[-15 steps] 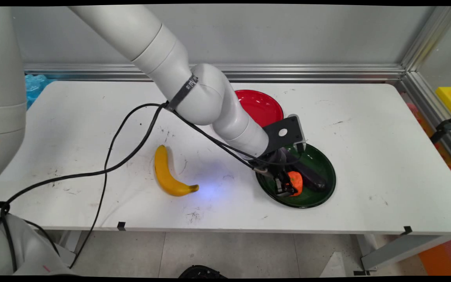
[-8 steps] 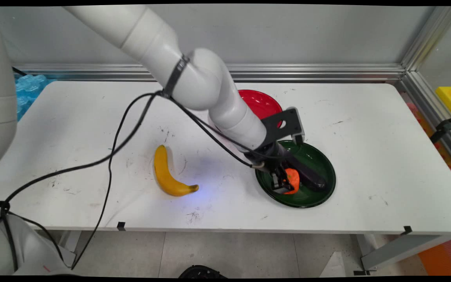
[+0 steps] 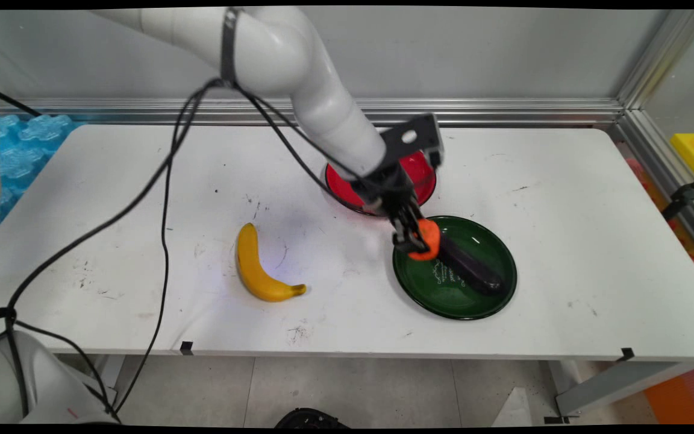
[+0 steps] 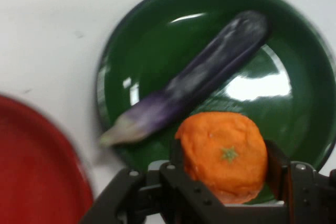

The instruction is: Place the picked object on the red plate

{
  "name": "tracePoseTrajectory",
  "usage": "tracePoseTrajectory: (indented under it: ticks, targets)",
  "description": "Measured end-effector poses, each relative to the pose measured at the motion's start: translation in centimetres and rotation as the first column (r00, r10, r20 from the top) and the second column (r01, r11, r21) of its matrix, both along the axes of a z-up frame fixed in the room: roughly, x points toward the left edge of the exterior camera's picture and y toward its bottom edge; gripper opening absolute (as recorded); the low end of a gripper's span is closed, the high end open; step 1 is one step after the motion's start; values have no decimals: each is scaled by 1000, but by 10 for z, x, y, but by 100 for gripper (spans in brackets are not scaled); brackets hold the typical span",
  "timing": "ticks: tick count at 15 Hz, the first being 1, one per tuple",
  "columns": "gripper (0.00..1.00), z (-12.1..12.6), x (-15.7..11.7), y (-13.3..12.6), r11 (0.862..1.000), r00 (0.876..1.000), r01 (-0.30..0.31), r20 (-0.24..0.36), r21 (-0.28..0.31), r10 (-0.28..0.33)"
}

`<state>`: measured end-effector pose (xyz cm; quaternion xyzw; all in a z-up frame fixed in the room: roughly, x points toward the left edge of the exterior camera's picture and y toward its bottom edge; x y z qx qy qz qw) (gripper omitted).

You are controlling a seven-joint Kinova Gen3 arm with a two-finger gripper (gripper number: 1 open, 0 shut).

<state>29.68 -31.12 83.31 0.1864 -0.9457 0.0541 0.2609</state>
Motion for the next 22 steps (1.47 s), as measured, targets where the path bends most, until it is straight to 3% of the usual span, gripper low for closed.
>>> tracePoseTrajectory:
  ticks: [5,9,15,22]
  targets:
    - [0,23,46,-34,999,999,-22,46,-32,23]
    - [0,24,71,-54,997,997,-43,64,-58,46]
    - [0,5,111,-91,994,996,-46,77,-95,53]
    - [0,-15,137,-127,994,998,-31,57,-101,37]
